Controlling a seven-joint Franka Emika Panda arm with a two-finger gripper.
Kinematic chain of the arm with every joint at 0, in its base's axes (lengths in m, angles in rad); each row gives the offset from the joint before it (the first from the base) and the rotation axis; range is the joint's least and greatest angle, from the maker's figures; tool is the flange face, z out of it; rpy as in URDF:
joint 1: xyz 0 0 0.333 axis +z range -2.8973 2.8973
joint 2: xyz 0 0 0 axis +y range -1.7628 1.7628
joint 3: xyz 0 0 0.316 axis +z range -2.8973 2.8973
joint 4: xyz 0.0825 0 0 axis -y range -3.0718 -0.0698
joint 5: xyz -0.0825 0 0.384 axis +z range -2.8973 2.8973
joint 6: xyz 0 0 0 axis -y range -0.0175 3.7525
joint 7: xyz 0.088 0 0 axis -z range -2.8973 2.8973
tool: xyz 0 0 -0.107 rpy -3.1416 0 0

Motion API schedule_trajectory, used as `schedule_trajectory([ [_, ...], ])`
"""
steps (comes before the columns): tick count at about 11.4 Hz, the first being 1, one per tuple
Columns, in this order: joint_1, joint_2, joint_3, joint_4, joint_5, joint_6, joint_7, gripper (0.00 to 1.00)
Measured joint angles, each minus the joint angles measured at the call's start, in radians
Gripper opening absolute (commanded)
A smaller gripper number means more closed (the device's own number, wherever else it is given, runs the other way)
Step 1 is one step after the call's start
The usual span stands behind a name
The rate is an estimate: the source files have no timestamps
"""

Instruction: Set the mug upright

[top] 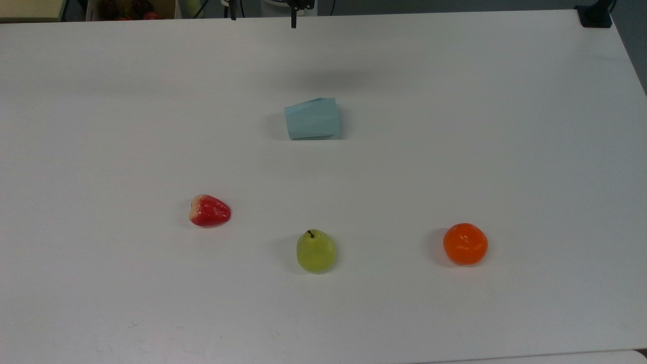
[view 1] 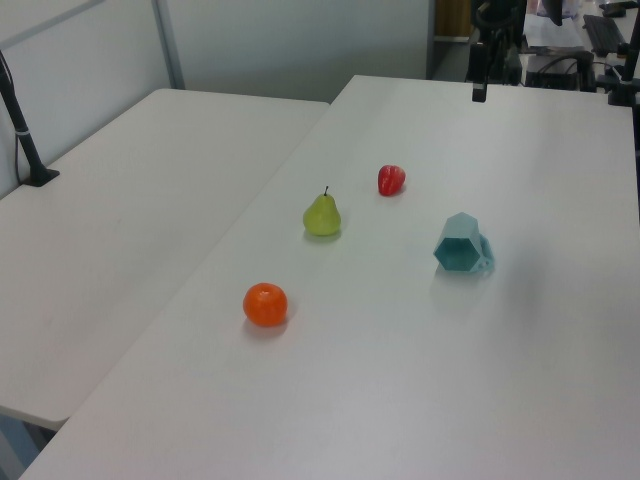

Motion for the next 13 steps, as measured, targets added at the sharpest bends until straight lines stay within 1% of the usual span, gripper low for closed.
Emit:
schedule_trajectory([
  [9, 0.004, 0.004, 0.0, 0.0, 0.0, 0.0, -0.004, 1.0],
  [13, 0.023, 0.008, 0.003, 0.0, 0.0, 0.0, -0.006, 1.0],
])
